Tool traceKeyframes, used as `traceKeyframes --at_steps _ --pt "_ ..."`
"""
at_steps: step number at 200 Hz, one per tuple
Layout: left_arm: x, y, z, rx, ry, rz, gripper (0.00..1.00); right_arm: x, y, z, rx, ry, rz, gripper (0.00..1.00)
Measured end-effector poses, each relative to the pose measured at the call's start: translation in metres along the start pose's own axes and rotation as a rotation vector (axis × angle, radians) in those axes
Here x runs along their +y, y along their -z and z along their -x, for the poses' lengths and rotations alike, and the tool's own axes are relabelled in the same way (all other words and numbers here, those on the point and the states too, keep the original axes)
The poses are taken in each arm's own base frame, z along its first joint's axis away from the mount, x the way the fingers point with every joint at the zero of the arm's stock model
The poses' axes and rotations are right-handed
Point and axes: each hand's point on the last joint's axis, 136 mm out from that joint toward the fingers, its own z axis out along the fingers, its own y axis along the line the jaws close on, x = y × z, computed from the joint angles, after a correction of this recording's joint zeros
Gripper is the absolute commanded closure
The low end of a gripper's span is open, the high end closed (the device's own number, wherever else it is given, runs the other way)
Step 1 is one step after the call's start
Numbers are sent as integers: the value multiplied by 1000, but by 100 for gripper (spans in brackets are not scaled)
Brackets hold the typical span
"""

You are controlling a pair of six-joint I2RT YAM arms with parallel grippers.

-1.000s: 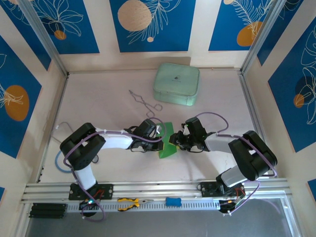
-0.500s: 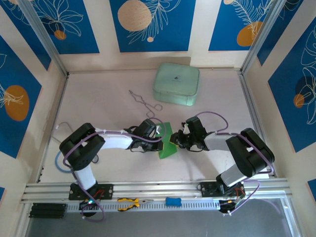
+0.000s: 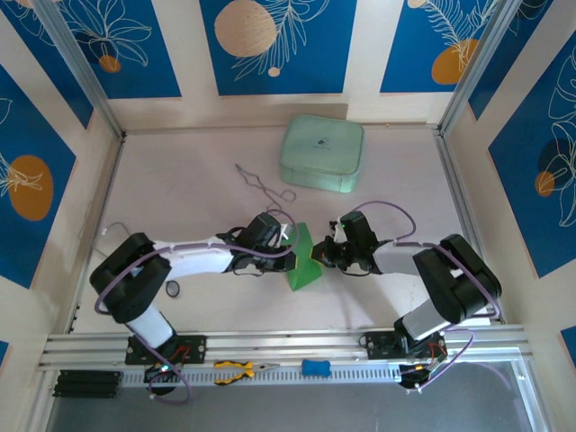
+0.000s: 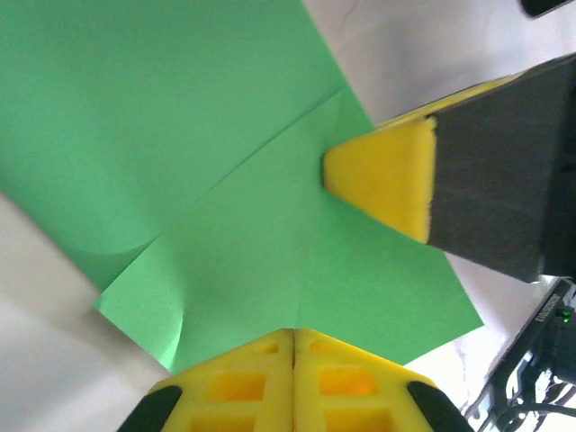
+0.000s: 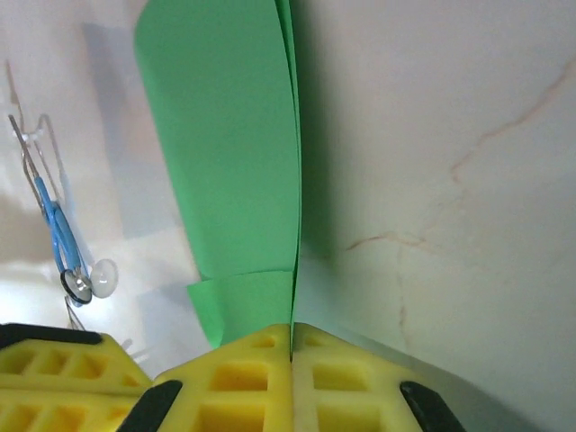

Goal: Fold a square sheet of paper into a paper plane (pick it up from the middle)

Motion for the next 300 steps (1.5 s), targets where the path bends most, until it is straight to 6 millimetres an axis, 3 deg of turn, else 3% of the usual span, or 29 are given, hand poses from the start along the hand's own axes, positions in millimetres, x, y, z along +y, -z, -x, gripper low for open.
traceKeyframes --at_steps 37,83,112,147,188,223,265,300 --pt "-2 35 13 -122 -26 41 76 23 28 9 -74 124 -24 97" --pt "1 80 27 -274 -48 108 70 53 66 25 -188 307 -168 96" --pt "6 97 32 -340 -50 143 67 50 79 26 -214 381 -335 97" --pt "22 105 28 -362 -37 207 67 36 86 28 -219 469 -607 97" --pt "43 124 26 -417 26 299 67 25 80 20 -200 627 -896 97" --pt "57 151 28 -503 91 359 67 26 56 9 -152 736 -1022 97" --pt "74 181 24 -610 150 400 67 35 21 -9 -89 787 -987 93" --pt "85 192 20 -641 169 439 67 48 -3 -19 -36 777 -891 91"
